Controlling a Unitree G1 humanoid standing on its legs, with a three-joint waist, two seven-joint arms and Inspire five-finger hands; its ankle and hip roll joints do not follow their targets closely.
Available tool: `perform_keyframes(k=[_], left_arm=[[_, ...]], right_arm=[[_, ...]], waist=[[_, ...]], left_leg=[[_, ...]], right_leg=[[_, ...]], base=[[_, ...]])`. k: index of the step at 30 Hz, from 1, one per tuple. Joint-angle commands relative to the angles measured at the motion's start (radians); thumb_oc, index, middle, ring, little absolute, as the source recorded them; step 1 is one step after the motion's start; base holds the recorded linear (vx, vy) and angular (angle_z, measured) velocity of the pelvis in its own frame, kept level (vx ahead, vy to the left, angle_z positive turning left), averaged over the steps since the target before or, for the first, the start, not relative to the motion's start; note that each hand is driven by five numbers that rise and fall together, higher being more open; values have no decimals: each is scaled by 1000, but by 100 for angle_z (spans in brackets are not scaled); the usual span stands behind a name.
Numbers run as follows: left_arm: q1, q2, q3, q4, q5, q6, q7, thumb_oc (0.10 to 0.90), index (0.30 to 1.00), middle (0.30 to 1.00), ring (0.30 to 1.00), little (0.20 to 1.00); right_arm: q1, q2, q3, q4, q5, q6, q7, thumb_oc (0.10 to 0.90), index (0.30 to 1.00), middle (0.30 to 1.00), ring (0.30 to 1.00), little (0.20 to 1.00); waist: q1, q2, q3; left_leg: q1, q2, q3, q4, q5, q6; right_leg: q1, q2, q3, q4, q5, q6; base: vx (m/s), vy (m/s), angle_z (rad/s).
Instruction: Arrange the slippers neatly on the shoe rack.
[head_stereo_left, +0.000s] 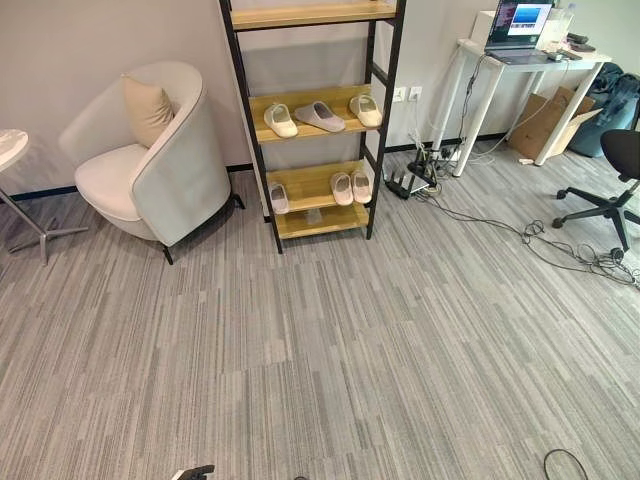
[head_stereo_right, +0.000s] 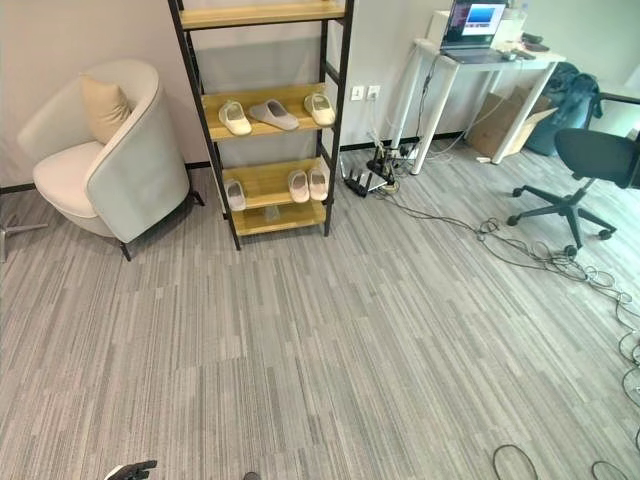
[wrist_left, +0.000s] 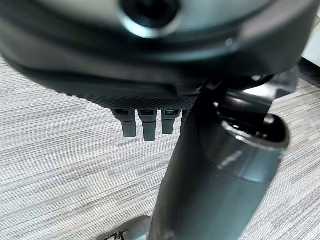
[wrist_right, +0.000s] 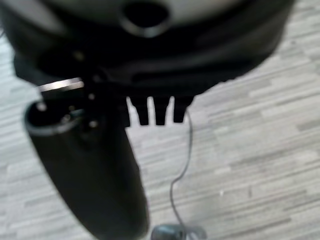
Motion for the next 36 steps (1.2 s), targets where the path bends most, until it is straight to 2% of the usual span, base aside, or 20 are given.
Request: perform_keyframes(k=[1,13,18,19,20,22,23,25,27,29,30,31,33,35,36], left_arm=[[-72,13,28,13,-35,-27,27,800,900,900,900,900],[-89,-39,-24,23,-29,-14,22,800,900,900,900,900],[-93,-48,-41,18,-26,-11,22,800,900,900,900,900],[-104,-47,-51,14,-28,-9,21,800,900,900,900,900],[-110,-47,-59,10,-23,-9,24,800,900,900,900,900],[-113,-50,-94,-5,9,-9,23,800,900,900,900,900],[-118,-56,-113,-15,22,-8,25,800,900,900,900,900],[-128,-62,-126,-32,21,-9,24,800,900,900,900,900],[-133,-61,-126,-48,17,-12,24,800,900,900,900,900],[-123,-60,-125,-50,20,-11,23,800,900,900,900,900],[-118,-60,-127,-44,21,-11,24,800,900,900,900,900],[-113,-61,-130,-38,24,-11,24,800,900,900,900,900],[-109,-58,-128,-22,25,-7,29,800,900,900,900,900],[-98,-55,-113,-1,23,3,29,800,900,900,900,900],[-87,-53,-88,11,17,9,28,800,900,900,900,900]], right_arm=[[-19,-16,19,36,10,-9,-15,800,900,900,900,900],[-48,37,73,9,-1,5,-15,800,900,900,900,900],[-57,37,87,-2,-11,7,-17,800,900,900,900,900],[-66,31,94,-2,-18,9,-15,800,900,900,900,900],[-73,31,103,-2,-28,12,-14,800,900,900,900,900],[-70,35,128,0,-60,16,-13,800,900,900,900,900],[-75,32,137,0,-73,22,-12,800,900,900,900,900],[-74,25,145,0,-88,24,-17,800,900,900,900,900],[-72,8,137,-3,-86,24,-20,800,900,900,900,900],[-65,6,135,-7,-85,25,-19,800,900,900,900,900],[-68,12,150,-9,-95,27,-22,800,900,900,900,900],[-75,18,164,-11,-107,28,-23,800,900,900,900,900],[-89,27,180,-19,-112,27,-29,800,900,900,900,900],[-98,36,183,-23,-110,27,-27,800,900,900,900,900],[-102,48,183,-26,-110,27,-24,800,900,900,900,900]], waist=[[7,-10,-25],[8,-10,-8],[4,-5,6],[0,-3,20],[-1,-5,29],[1,-19,51],[6,-24,67],[17,-27,94],[28,-33,101],[48,-30,94],[66,-27,94],[86,-34,92],[112,-47,96],[129,-58,88],[134,-59,68]], left_leg=[[32,35,-48,3,-93,-55],[27,49,-54,3,-84,-63],[28,65,-56,3,-74,-74],[19,81,-63,3,-64,-86],[10,94,-60,31,-70,-94],[-35,107,-55,161,-105,-101],[-67,94,-53,238,-126,-95],[-114,57,-68,316,-118,-81],[-208,16,-53,334,-119,-63],[-272,-13,-34,286,-85,-48],[-317,-23,-42,257,-40,-49],[-343,-27,-48,223,-19,-53],[-396,-18,-53,176,12,-64],[-425,5,-19,162,35,-66],[-403,14,-2,144,47,-56]], right_leg=[[-26,-60,-46,12,-33,107],[-33,-52,-52,12,-33,100],[-34,-40,-53,12,-40,84],[-45,-31,-50,17,-42,72],[-52,-27,-46,33,-50,65],[-58,-27,-37,67,-65,48],[-58,-34,-39,82,-69,42],[-49,-40,-46,89,-78,39],[-36,-46,-54,84,-91,43],[-6,-34,-43,69,-109,46],[13,-17,-30,63,-120,45],[36,-12,-7,54,-134,45],[79,-2,31,48,-159,41],[116,-1,53,48,-182,42],[125,3,61,55,-192,45]], base=[[0,0,0],[12,-59,3],[26,-120,6],[-6,-135,3],[-7,-186,4],[12,-145,4],[45,-129,6],[61,-93,0],[155,-51,11],[280,8,18],[317,23,-5],[329,26,-7],[385,34,-53],[430,83,-73],[304,85,-49]])
